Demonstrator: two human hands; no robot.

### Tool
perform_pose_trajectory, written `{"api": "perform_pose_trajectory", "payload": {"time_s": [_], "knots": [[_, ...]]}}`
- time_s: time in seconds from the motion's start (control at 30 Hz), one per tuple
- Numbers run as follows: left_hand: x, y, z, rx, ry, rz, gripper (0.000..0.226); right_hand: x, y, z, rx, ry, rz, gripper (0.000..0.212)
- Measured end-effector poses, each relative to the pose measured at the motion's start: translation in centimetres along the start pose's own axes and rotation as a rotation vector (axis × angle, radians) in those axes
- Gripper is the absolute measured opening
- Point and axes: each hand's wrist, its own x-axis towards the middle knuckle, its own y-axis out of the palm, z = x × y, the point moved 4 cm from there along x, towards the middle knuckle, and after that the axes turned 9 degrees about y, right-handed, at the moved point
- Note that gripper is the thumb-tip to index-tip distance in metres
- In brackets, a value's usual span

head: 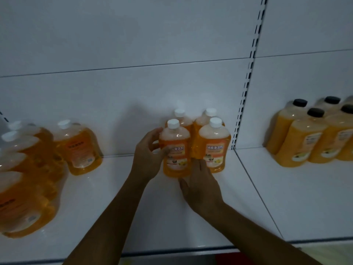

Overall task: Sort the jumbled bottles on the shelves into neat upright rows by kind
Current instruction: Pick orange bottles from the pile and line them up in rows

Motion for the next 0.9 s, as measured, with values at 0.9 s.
{"api": "perform_pose_trajectory", "payload": {"time_s": [0.9], "knots": [[-4.5,-14.3,1.6,0.394,-0.091,-0.57,0.053,1.7,7.9,10.6,0.239,-0.241,0.268,0.047]]}}
